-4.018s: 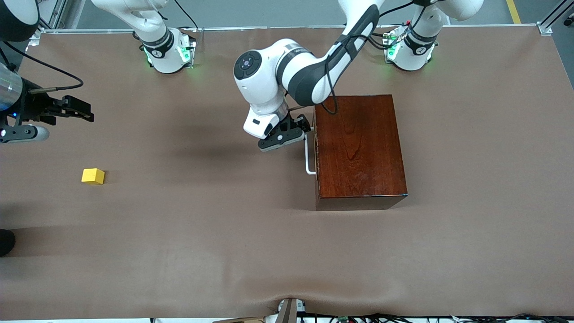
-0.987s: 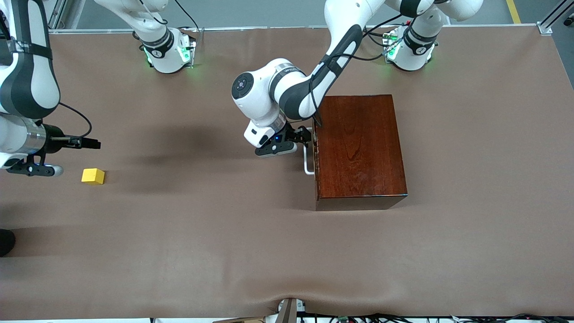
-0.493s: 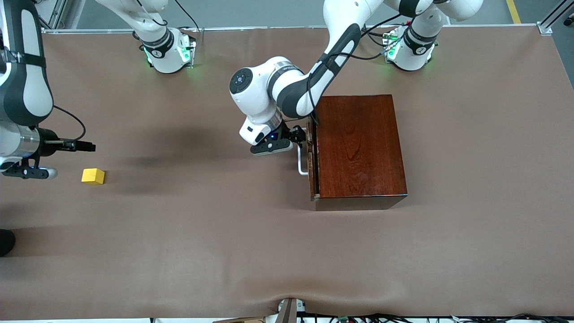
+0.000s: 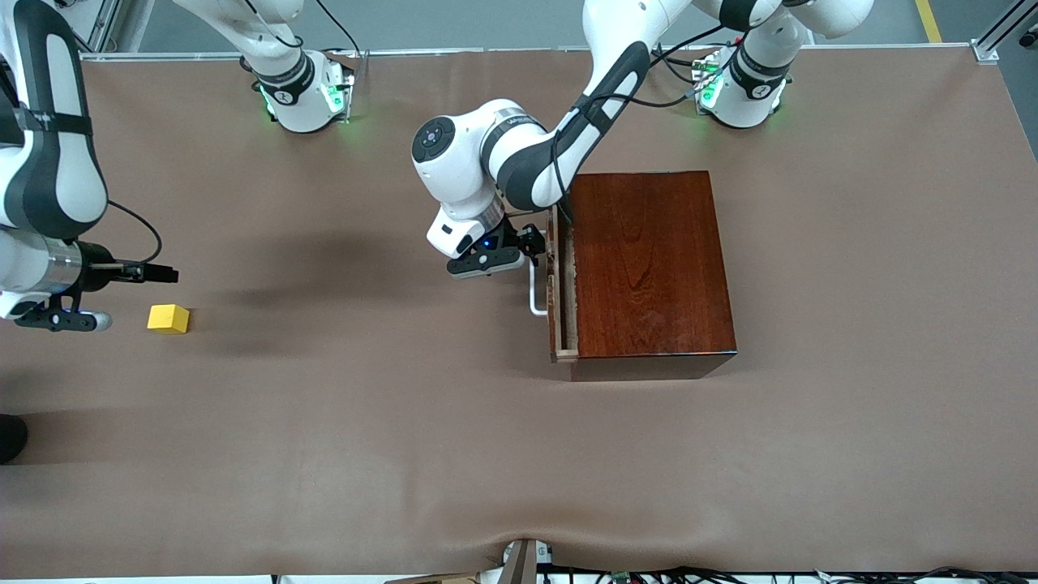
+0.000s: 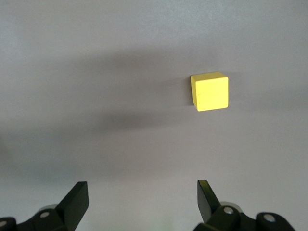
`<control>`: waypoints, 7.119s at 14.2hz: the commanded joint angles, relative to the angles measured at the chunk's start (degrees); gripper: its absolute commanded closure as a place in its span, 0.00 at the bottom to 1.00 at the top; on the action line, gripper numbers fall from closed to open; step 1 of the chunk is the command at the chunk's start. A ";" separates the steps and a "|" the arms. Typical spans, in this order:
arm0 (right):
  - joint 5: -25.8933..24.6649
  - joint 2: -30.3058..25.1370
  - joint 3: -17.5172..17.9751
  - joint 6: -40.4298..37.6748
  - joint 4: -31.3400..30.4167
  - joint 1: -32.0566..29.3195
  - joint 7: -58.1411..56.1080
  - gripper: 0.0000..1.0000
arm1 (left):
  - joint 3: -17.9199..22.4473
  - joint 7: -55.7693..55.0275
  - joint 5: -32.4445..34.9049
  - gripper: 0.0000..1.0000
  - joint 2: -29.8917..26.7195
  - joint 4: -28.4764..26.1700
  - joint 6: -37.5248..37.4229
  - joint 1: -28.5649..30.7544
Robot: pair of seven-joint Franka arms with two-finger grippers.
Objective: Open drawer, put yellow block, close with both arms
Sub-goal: 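Pull the drawer open with the left gripper while the right gripper descends, then grasp the yellow cube with the right gripper while the left gripper withdraws, then carry the yellow cube with the right gripper over the open drawer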
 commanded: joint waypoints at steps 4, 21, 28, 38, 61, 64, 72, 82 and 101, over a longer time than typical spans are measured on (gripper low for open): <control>-0.89 0.37 0.73 7.19 -4.01 -3.97 -5.58 0.00 | -1.55 -3.80 -1.03 0.00 1.71 1.80 5.90 -0.38; -3.09 10.40 0.82 23.45 -4.80 -10.13 -17.36 0.00 | -1.28 -7.23 -3.76 0.00 2.68 2.42 14.43 -0.11; -3.09 12.59 0.82 27.15 -4.80 -10.04 -17.02 0.02 | -1.55 -8.02 -5.42 0.00 2.94 3.91 16.54 -0.11; -2.74 15.76 0.82 29.97 -4.80 -9.34 -15.70 0.14 | 1.08 -6.79 -5.43 0.00 -3.64 3.47 7.25 0.59; -0.20 5.93 1.61 7.31 -3.31 0.06 0.98 0.98 | 3.20 43.73 -8.68 0.00 -35.45 -12.16 -14.74 34.41; 2.97 3.11 1.70 3.87 -3.31 2.96 5.13 0.98 | 3.20 48.48 -8.86 0.00 -38.97 -15.85 -15.79 38.11; 3.76 -1.46 1.70 0.79 -3.31 10.96 21.37 1.00 | 3.20 52.80 -8.86 0.00 -44.16 -19.28 -21.51 43.74; 5.87 -3.05 1.70 0.52 0.29 23.70 48.71 1.00 | 3.11 56.67 -9.30 0.00 -45.31 -17.54 -23.62 45.50; 15.98 2.84 1.61 1.48 15.23 40.67 89.14 1.00 | -14.11 57.19 -9.48 0.00 -47.33 -18.76 -26.96 60.80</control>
